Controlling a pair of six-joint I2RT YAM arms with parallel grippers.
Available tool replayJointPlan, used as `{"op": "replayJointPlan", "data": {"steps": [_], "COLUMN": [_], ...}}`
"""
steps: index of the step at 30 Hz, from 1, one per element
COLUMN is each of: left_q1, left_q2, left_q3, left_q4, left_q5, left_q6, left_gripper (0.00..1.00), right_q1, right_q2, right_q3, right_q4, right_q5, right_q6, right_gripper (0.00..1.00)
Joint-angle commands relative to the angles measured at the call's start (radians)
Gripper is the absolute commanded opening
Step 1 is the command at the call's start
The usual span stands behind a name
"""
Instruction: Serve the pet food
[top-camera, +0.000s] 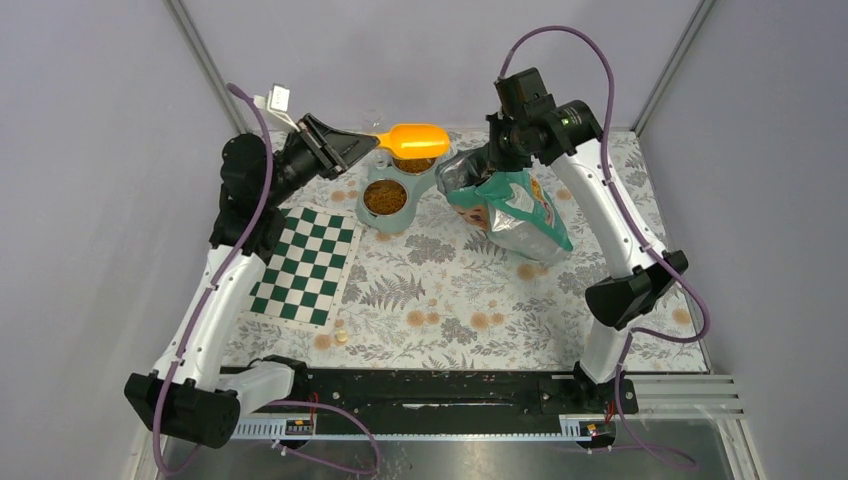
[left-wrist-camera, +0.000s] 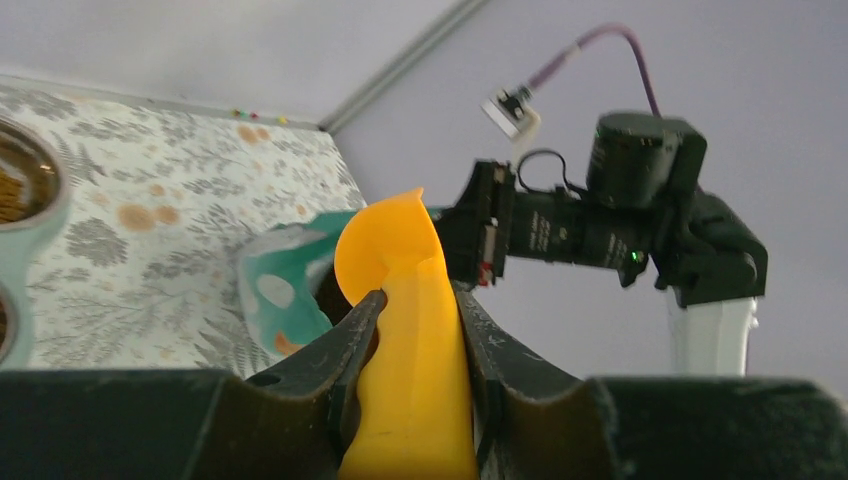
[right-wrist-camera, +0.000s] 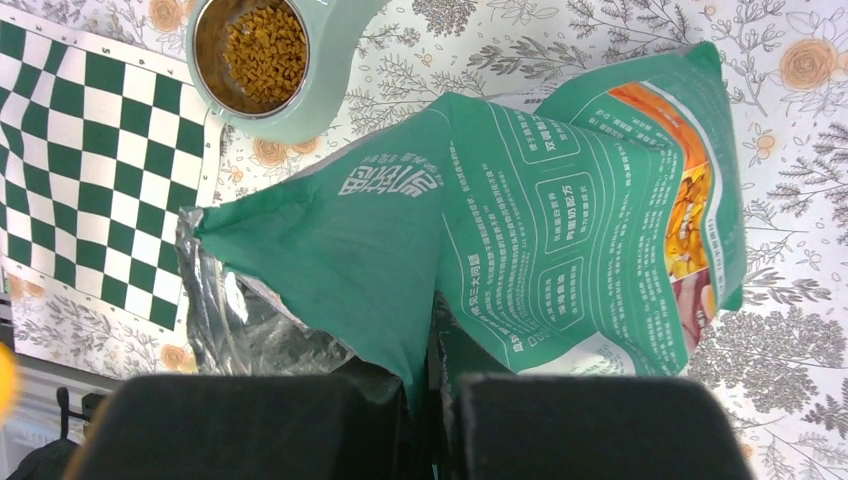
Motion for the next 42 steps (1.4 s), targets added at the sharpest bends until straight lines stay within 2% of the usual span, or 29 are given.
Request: {"op": "replayJointPlan", "data": {"steps": [1, 10, 19, 24, 28, 36, 42], "left_q1": [-0.05, -0.133, -0.227, -0.245, -0.282, -0.338, -0.339], "left_q2": [0.005, 0.055, 0.264, 0.377, 0.433, 0.529, 0.586], "left_q3": [-0.032, -0.073, 0.073, 0.115, 0.124, 0.114, 0.111], "left_q4": [0.15, 0.054, -0.099, -0.139, -0.184, -0.23, -0.19], "left_q5": [0.097, 0.056, -0.058, -0.063, -0.114, -0.226, -0.174], "left_q6": [-0.037, 0.047, 0.014, -0.017, 0.018, 0.1, 0.173], "left_gripper": [0.0, 0.0, 0.0, 0.0, 0.0, 0.0, 0.0], "right_q1": [0.035, 0.041, 0.119, 0.135, 0.134, 0.135, 0.135], "right_q2": [0.009, 0.047, 0.038, 0.038, 0.033, -0.058, -0.152], "right_q3": [0.179, 0.206, 0.123, 0.095, 0.064, -0.184, -0.388], "right_q4": [0.029, 0.02, 0.034, 0.051, 0.07, 0.235, 0.41], "right_q5": [-0.011, -0.033, 0.132, 0.135, 0.122, 0.09, 0.025], "right_q6": [-0.006, 0.002, -0.073, -0.062, -0.05, 0.022, 0.059], "right_gripper": [0.0, 0.0, 0.0, 0.0, 0.0, 0.0, 0.0]}}
